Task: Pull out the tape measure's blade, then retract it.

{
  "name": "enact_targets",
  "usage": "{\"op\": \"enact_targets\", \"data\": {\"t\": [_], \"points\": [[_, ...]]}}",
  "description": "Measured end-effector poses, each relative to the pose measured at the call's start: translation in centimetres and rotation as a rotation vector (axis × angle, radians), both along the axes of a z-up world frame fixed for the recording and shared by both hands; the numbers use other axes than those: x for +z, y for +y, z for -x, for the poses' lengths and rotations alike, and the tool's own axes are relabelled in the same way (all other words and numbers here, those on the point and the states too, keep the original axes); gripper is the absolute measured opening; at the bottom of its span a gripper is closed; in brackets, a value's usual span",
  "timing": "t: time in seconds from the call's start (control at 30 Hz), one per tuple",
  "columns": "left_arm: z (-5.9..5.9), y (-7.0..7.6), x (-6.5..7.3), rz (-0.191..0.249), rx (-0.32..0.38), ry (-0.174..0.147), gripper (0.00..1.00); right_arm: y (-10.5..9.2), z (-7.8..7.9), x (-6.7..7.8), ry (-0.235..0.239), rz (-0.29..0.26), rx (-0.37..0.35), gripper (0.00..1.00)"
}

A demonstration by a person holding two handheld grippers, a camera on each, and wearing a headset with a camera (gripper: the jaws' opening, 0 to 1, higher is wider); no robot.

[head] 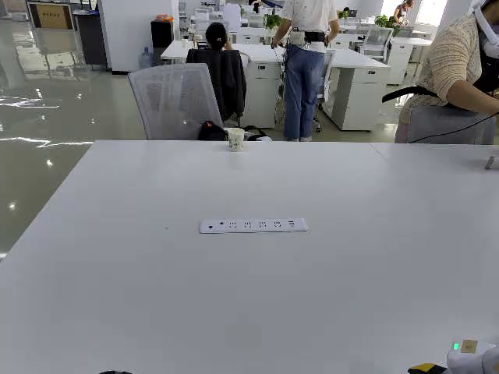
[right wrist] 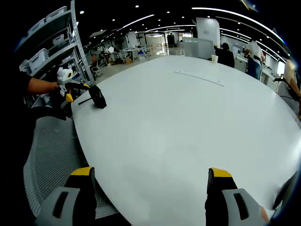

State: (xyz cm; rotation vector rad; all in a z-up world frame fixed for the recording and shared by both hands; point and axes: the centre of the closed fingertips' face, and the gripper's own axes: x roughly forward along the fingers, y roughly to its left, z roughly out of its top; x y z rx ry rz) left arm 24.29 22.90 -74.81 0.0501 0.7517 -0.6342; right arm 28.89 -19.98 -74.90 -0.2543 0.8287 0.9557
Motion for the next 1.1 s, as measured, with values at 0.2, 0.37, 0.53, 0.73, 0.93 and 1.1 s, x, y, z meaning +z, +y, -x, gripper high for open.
{"op": "enact_targets", "data": {"t": [0.2,0.37,0.53,0.73,0.93,1.1], "points": [[-0.1,0.0,0.4,0.0,-0.001,-0.003,0.99,-0.3,-0.2,0.2,-0.001,-0.002,-0.007,0.99],[-0.1,-0.2,0.4,-0.002,-0.008,-0.002,0.99,-0.5,0.0,0.1,0.001,-0.001,-0.011,0.99],[0.0,-0.2,0.3,-0.003,-0.006,0.004,0.99,-0.5,0.2,-0.1,0.005,-0.004,-0.012,0.99],[0.1,-0.4,0.4,-0.009,-0.027,0.002,0.99,-0.4,0.5,-0.4,0.018,0.001,-0.002,0.99],[0.1,-0.1,0.3,-0.026,-0.035,0.006,0.99,-0.1,0.1,-0.1,-0.038,-0.002,0.031,0.99],[0.2,-0.2,0.1,-0.073,-0.108,-0.009,0.99,1.3,-1.1,1.1,-0.164,-0.052,0.086,0.99]]}}
